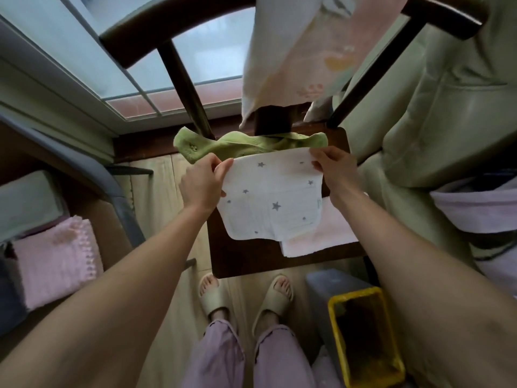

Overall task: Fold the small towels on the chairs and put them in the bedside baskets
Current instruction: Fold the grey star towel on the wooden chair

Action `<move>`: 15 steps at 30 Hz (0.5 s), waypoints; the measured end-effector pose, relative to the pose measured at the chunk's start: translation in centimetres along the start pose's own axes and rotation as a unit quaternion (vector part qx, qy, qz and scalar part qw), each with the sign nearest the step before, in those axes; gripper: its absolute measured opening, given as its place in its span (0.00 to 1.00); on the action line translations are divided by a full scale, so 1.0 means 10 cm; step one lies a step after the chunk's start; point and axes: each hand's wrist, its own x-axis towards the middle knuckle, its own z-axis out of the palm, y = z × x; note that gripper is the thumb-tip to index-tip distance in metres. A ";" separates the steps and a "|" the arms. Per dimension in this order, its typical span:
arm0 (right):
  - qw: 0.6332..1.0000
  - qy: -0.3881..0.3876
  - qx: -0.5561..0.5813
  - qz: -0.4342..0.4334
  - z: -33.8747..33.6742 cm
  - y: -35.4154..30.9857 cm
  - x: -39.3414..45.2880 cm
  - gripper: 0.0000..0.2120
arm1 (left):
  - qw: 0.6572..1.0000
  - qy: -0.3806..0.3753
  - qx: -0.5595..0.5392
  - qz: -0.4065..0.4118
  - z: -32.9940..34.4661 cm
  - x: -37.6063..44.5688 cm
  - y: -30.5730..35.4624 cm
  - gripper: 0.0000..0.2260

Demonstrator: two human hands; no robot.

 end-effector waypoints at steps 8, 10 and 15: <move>0.999 0.027 -0.022 -0.008 0.00 0.17 -0.05 0.14 | 0.965 -0.034 -0.242 -0.093 0.00 -0.11 -0.09 0.14; 0.998 0.029 -0.053 -0.006 -0.04 0.27 -0.12 0.13 | 0.965 -0.035 -0.233 -0.111 0.02 -0.22 -0.16 0.11; 0.990 0.021 -0.141 0.017 -0.14 0.62 -0.34 0.06 | 0.956 -0.046 -0.223 -0.184 0.19 -0.50 -0.37 0.06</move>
